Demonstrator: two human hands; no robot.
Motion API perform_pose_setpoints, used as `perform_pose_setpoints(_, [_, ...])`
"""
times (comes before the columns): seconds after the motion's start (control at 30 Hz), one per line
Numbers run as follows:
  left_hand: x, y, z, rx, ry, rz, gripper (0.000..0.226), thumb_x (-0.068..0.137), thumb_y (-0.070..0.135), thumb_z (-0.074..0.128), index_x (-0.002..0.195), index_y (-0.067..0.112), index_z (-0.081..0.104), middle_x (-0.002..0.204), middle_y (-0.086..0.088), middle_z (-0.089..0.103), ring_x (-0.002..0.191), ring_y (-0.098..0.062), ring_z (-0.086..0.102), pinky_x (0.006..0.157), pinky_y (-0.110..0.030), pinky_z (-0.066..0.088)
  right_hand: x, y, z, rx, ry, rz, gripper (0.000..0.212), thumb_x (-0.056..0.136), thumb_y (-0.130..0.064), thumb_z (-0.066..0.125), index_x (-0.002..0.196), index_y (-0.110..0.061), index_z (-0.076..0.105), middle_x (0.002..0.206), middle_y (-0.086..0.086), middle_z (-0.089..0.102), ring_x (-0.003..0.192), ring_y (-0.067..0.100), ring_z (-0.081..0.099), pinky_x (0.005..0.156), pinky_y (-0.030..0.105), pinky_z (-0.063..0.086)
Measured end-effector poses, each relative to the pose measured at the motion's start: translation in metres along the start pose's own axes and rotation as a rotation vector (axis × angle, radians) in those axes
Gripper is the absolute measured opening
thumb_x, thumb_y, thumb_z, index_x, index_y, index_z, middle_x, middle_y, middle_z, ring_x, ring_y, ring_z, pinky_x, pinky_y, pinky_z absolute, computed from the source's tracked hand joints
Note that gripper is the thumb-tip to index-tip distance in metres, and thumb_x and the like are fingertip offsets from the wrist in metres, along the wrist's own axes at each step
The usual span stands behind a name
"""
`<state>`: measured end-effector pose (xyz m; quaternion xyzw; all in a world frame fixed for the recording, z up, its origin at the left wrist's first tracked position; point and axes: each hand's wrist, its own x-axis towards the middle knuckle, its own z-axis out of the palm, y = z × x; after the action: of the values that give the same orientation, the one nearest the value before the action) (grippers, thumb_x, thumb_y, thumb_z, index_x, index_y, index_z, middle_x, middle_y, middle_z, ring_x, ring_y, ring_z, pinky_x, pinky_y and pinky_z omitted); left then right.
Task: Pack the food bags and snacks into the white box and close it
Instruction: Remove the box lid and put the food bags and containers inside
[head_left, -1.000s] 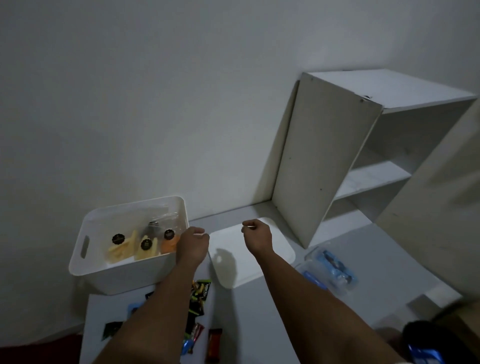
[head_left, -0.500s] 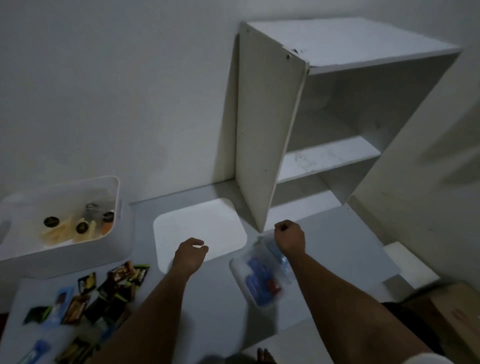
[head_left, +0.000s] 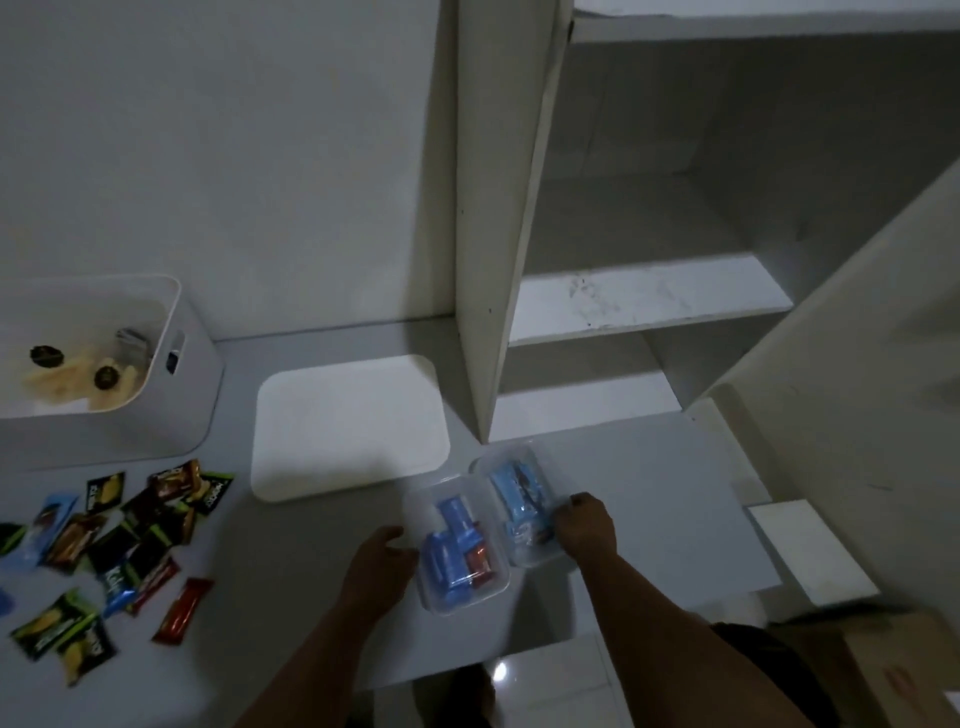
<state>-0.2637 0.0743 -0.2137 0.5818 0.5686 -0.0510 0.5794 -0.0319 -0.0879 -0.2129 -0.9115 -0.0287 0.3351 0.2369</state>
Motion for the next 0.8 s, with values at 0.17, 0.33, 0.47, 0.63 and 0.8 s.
perform_pose_setpoints(0.17, [-0.005, 0.002, 0.009, -0.138, 0.001, -0.041, 0.041, 0.092, 0.004, 0.066, 0.132, 0.008, 0.055, 0.093, -0.021, 0.068, 0.073, -0.03, 0.061, 0.053, -0.029, 0.045, 0.005, 0.011, -0.017, 0.097, 0.076, -0.045, 0.024, 0.095, -0.02, 0.062, 0.113, -0.006, 0.069, 0.116, 0.018, 0.071, 0.109, 0.036, 0.066, 0.09, 0.035, 0.052])
perform_pose_setpoints(0.33, [-0.016, 0.014, 0.019, -0.254, 0.041, -0.056, 0.035, 0.095, 0.025, 0.067, 0.125, 0.008, 0.06, 0.103, -0.019, 0.067, 0.079, -0.028, 0.062, 0.062, -0.034, 0.051, 0.007, 0.011, -0.03, 0.171, 0.028, -0.135, 0.006, 0.091, -0.018, 0.066, 0.087, -0.017, 0.069, 0.091, 0.006, 0.071, 0.091, 0.032, 0.069, 0.077, 0.054, 0.062])
perform_pose_setpoints(0.47, [-0.027, 0.028, 0.021, -0.303, 0.05, -0.072, 0.035, 0.094, 0.054, 0.058, 0.09, 0.019, 0.061, 0.101, -0.018, 0.067, 0.088, -0.033, 0.068, 0.08, -0.046, 0.058, -0.015, -0.013, -0.024, 0.256, -0.126, -0.176, 0.005, 0.093, -0.012, 0.068, 0.088, -0.012, 0.068, 0.097, 0.012, 0.07, 0.089, 0.031, 0.069, 0.058, 0.045, 0.064])
perform_pose_setpoints(0.63, [-0.034, 0.033, 0.021, -0.316, 0.02, -0.039, 0.043, 0.087, 0.062, 0.063, 0.092, 0.02, 0.064, 0.098, -0.013, 0.071, 0.09, -0.032, 0.071, 0.075, -0.042, 0.059, -0.038, -0.027, -0.001, 0.217, -0.25, -0.224, 0.012, 0.087, -0.012, 0.07, 0.075, -0.013, 0.066, 0.084, 0.007, 0.071, 0.075, 0.025, 0.071, 0.055, 0.043, 0.063])
perform_pose_setpoints(0.8, [-0.018, 0.016, 0.02, -0.228, 0.007, -0.035, 0.062, 0.084, 0.03, 0.08, 0.135, 0.005, 0.056, 0.115, -0.021, 0.07, 0.079, -0.025, 0.069, 0.056, -0.027, 0.055, -0.05, -0.027, 0.009, 0.157, -0.285, -0.218, 0.011, 0.081, -0.015, 0.072, 0.075, -0.018, 0.064, 0.079, 0.003, 0.069, 0.07, 0.018, 0.066, 0.067, 0.045, 0.062])
